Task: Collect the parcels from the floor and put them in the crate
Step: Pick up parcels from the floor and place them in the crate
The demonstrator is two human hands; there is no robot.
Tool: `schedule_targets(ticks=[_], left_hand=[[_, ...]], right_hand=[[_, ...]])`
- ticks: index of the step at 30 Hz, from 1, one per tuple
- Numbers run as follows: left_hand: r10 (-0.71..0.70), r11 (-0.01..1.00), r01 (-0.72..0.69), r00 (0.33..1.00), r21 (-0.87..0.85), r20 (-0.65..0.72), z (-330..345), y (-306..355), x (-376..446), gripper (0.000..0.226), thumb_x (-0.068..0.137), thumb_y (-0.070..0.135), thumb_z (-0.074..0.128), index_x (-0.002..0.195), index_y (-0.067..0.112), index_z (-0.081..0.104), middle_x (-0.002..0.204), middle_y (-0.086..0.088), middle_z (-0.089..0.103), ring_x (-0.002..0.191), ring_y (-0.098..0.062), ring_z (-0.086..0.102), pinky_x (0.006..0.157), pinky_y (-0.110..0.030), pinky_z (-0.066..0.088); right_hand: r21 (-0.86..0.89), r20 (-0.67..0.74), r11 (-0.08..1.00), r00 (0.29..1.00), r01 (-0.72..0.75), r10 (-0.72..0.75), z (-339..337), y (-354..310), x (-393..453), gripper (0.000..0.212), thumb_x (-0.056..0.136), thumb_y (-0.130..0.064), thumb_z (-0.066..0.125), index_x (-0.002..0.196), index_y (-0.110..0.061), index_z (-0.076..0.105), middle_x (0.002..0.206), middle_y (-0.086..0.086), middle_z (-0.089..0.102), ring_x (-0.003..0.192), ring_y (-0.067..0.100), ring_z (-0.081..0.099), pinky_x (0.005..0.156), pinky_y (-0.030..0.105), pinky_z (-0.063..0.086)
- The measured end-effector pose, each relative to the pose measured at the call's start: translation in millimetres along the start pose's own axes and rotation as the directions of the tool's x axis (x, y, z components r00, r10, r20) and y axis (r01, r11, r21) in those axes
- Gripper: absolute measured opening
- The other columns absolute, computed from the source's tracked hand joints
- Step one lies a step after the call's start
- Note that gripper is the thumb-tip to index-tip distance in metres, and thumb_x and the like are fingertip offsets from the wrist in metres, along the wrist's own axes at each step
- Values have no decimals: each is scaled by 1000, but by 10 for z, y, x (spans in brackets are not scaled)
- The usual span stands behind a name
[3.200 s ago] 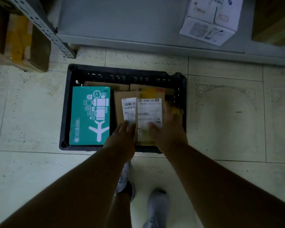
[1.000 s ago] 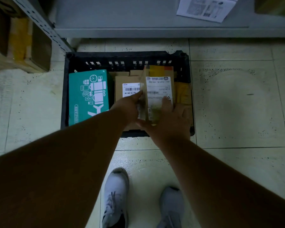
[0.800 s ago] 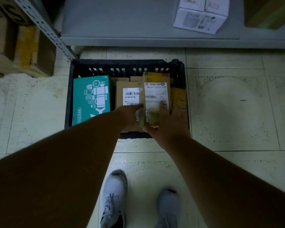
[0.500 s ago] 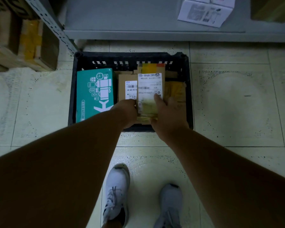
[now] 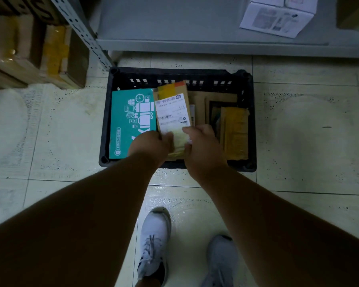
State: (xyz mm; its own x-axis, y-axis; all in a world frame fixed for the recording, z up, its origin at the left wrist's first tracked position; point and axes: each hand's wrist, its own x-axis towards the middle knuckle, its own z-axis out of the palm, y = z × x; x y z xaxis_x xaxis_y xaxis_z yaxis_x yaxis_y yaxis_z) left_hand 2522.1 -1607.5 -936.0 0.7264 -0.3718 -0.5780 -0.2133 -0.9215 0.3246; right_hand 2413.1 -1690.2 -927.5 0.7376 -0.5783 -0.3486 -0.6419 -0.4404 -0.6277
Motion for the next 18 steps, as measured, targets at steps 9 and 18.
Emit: schedule_targets(ticks=[9, 18], left_hand=[[20, 987, -21, 1000, -160, -12, -14, -166, 103, 23, 101, 42, 38, 104, 21, 48, 97, -5, 62, 85, -26, 63, 78, -46, 58], [18, 997, -12, 996, -77, 83, -100, -114, 125, 11, 102, 32, 43, 101, 23, 48, 83, 4, 51, 78, -16, 55, 74, -38, 57]], right_hand=[[222, 63, 968, 992, -119, 107, 119, 55, 151, 50, 93, -12, 63, 138, -18, 40, 136, 6, 60, 117, 25, 63, 89, 38, 58], [147, 182, 966, 966, -213, 186, 89, 110, 176, 37, 92, -20, 67, 127, -15, 54, 131, 6, 64, 112, 27, 65, 83, 34, 59]])
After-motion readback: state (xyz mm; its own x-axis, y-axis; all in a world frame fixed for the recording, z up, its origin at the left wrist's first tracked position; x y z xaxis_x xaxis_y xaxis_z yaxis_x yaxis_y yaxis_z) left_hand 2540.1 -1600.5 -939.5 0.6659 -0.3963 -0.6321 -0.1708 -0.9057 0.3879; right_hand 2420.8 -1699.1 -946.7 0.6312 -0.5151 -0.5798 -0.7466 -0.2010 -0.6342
